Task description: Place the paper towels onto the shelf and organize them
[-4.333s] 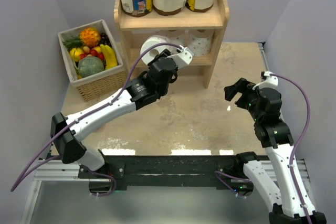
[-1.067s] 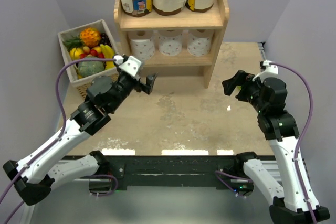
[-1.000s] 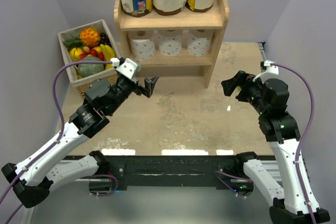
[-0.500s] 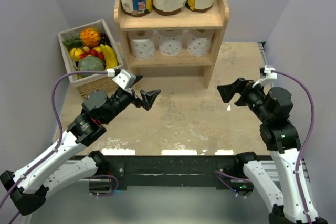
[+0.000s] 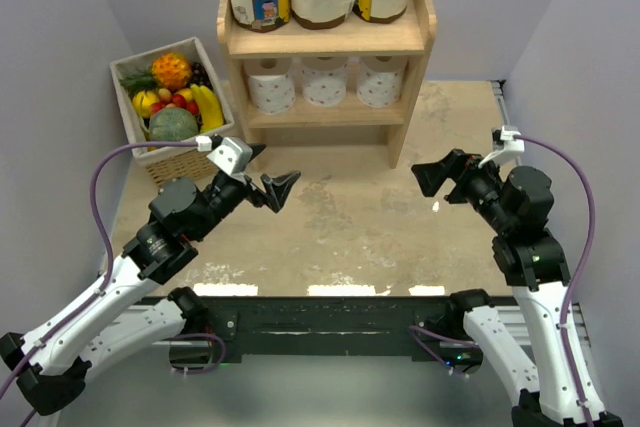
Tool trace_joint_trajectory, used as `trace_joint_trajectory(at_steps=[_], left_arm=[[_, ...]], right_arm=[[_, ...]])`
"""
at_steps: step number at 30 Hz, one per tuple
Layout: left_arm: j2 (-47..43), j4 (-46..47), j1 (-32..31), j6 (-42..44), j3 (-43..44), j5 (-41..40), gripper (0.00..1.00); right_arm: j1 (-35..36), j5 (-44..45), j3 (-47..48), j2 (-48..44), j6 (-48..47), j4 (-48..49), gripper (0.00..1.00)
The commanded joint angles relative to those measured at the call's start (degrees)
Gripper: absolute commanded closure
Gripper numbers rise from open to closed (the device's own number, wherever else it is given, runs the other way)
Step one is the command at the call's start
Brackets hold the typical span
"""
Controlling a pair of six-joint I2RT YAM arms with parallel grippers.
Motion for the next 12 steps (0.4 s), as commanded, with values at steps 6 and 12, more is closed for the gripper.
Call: trace_joint_trajectory(at_steps=[6,12], left_arm=[[-0.8,2.6,0.2,1.1,-0.4,-0.9,0.0],[-0.9,2.6,0.2,1.3,-0.5,-0.9,0.0]], right_arm=[[-0.2,-2.8,0.5,0.6,1.8,2.6,0.01],[-0.2,-2.0,0.3,0.6,1.7,2.1,0.01]])
